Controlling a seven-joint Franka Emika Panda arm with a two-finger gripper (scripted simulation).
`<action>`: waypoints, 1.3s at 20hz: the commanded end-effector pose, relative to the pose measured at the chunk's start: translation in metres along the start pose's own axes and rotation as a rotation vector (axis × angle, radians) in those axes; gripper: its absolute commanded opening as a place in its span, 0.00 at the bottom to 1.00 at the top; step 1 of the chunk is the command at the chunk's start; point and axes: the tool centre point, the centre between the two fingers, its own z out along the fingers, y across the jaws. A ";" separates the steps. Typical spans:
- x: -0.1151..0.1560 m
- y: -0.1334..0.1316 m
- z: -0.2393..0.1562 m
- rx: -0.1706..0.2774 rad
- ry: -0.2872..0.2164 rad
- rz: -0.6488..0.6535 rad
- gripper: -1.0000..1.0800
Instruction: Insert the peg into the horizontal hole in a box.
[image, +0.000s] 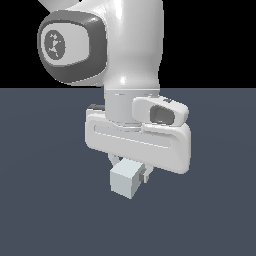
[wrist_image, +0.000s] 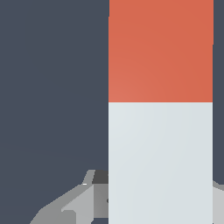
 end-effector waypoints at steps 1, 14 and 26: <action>0.026 0.008 -0.006 -0.004 0.001 -0.080 0.00; 0.173 0.008 -0.029 -0.005 0.001 -0.527 0.00; 0.265 -0.031 -0.044 -0.004 0.002 -0.832 0.00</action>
